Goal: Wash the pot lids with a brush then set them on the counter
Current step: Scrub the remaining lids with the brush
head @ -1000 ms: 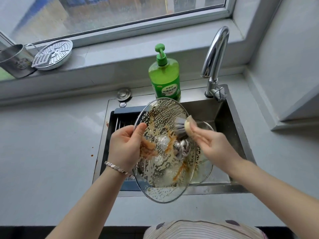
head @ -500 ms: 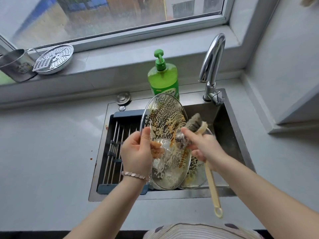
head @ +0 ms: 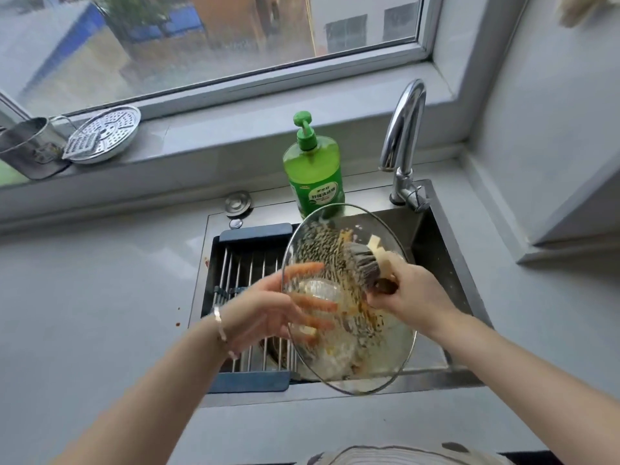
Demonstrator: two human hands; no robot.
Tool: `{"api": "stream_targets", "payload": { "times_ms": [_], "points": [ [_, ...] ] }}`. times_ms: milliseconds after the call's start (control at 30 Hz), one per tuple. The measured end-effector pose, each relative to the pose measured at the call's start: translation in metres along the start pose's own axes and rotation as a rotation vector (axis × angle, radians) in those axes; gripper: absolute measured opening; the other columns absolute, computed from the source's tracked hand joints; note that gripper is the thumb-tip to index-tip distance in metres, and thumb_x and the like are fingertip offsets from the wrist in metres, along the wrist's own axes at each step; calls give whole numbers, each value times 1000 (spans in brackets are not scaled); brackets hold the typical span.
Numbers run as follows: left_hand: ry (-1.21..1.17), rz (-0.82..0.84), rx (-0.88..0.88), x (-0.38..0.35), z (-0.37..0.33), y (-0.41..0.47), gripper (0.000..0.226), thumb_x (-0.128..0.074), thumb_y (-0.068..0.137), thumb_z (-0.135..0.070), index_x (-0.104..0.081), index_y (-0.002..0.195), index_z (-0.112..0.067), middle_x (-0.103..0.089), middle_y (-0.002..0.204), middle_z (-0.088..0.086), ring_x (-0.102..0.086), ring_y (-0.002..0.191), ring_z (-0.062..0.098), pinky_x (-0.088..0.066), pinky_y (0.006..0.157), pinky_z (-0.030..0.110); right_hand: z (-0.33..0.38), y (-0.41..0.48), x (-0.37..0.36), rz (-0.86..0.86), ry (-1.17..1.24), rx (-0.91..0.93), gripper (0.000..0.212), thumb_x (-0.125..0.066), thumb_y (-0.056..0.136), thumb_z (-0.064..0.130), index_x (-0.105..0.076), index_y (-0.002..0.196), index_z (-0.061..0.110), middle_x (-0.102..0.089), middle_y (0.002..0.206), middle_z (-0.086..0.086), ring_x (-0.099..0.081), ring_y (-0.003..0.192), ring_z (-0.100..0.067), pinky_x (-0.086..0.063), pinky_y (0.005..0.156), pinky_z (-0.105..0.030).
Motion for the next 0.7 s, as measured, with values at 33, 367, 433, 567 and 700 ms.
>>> {"api": "stream_targets", "payload": {
  "times_ms": [33, 367, 433, 567, 700],
  "points": [
    [-30, 49, 19, 0, -4, 0, 71, -48, 69, 6, -43, 132, -25, -63, 114, 26, -65, 96, 39, -57, 72, 45, 6, 0, 2, 34, -57, 68, 36, -71, 76, 28, -55, 106, 18, -66, 94, -1, -60, 87, -23, -46, 74, -36],
    [-342, 89, 7, -17, 13, -4, 100, -31, 53, 20, -37, 136, -34, -57, 115, 36, -64, 92, 48, -57, 63, 50, 5, 6, 28, 130, -143, 30, 83, -59, 64, 69, -34, 133, 31, -61, 92, 10, -60, 86, -11, -48, 72, -30],
    [-313, 43, 5, -18, 19, -5, 101, -33, 52, 19, -35, 137, -35, -59, 112, 35, -64, 92, 48, -57, 66, 51, 5, 10, 30, 85, -283, 53, 79, -44, 77, 71, -17, 144, 38, -56, 87, 10, -58, 82, -13, -47, 68, -30],
    [-211, -29, -14, -22, 24, -6, 100, -35, 53, 16, -33, 137, -39, -64, 109, 30, -66, 87, 45, -55, 67, 52, 33, -9, 8, 32, -376, 283, 42, -18, 96, 52, -13, 138, 56, -50, 76, 9, -52, 68, -13, -39, 53, -24],
    [-208, -70, -37, -21, 27, -12, 102, -35, 51, 17, -36, 136, -38, -64, 113, 25, -65, 88, 46, -54, 66, 55, 48, -27, -13, 163, -188, 405, 43, -25, 91, 38, -22, 129, 57, -60, 81, 7, -52, 67, -11, -43, 56, -25]
  ]
}}
Point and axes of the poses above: each hand's wrist, its own y-axis towards the middle knuckle, its own x-axis out of the back of the hand, z = x × y, the point moved 6 cm from there along y, towards the middle knuckle
